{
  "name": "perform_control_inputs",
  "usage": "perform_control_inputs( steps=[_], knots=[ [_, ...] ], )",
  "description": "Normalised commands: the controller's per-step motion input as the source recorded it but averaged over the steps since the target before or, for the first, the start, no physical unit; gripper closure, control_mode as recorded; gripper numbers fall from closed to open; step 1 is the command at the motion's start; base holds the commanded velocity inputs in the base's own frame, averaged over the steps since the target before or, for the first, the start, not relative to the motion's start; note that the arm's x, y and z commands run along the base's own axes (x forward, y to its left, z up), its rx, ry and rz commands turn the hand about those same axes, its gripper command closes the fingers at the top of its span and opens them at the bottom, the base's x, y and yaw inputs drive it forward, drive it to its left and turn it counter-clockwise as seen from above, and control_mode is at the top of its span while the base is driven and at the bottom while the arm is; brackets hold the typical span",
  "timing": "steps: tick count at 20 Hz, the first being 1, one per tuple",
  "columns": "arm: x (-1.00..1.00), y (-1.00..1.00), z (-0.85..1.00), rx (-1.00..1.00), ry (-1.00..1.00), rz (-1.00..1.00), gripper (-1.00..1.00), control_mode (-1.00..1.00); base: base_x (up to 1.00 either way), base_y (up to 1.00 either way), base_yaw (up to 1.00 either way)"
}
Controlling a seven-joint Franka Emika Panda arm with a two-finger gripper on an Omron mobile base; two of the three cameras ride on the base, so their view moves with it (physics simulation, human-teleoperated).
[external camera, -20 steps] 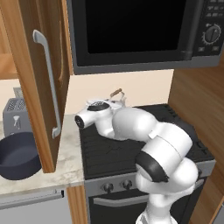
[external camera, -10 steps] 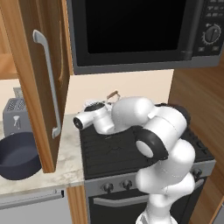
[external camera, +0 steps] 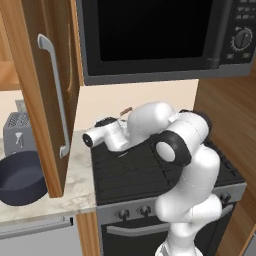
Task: Pick the kettle from the cabinet and place it on a stove burner. Then pick the pot from the counter and place it on another stove burner. Finally, turn both burners on.
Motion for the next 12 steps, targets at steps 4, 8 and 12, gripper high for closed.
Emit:
perform_control_inputs(
  steps=[4,8,12],
  knots=[
    [0.41,0.06,-0.24,0.0,0.0,0.0,1.0,-1.0,0.0,0.0,0.0],
    [0.41,0.09,-0.24,0.0,0.0,0.0,1.0,-1.0,0.0,0.0,0.0],
    [0.37,0.1,-0.23,0.0,0.0,0.0,1.0,-1.0,0.0,0.0,0.0]
  ],
)
